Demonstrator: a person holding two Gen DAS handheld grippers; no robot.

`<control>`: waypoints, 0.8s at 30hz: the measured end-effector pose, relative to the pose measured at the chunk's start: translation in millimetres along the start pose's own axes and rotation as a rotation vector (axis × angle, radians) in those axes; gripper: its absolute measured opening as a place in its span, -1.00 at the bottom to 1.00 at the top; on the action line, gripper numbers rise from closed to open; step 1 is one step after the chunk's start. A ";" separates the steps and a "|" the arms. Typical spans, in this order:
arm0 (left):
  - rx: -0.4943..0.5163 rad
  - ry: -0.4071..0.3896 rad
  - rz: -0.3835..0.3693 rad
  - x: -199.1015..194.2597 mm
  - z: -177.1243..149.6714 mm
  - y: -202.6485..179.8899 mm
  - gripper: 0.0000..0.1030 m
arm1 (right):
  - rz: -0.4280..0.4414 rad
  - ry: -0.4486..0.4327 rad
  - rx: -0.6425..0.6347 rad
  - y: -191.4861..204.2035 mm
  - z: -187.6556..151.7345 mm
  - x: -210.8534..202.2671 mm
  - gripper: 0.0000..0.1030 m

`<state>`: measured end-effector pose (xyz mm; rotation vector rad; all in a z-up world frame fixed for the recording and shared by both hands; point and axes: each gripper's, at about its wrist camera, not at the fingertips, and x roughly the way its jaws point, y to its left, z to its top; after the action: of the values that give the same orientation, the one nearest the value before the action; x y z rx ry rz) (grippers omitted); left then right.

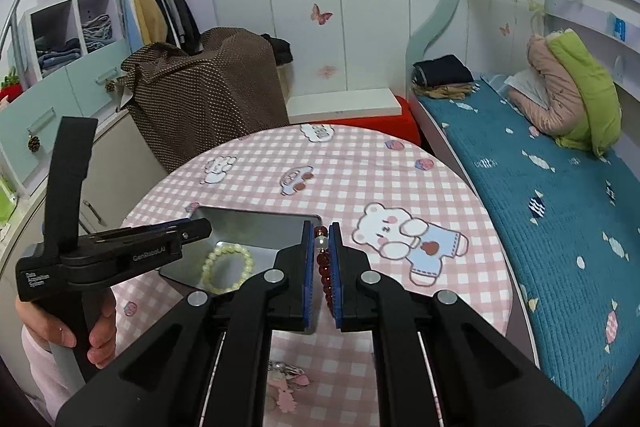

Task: Organize jewelry
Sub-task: 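Lower the cream bracelet into the grey box and open the left tool, then lower the red bracelet into the grey box and open the right tool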

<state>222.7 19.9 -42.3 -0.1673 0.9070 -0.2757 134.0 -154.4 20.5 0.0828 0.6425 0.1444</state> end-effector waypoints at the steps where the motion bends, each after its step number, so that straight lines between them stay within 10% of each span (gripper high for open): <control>1: 0.004 -0.012 -0.009 -6.5 0.9 0.5 -0.46 | 0.006 -0.003 -0.005 2.4 1.0 -0.3 -0.88; 24: -0.071 -0.042 0.036 -49.9 -16.4 79.8 -0.46 | 0.181 0.172 -0.086 100.2 9.3 83.7 -0.88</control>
<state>193.6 110.6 -35.3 -0.2213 0.8782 -0.2063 195.0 -42.5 -9.3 0.0456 0.7997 0.3564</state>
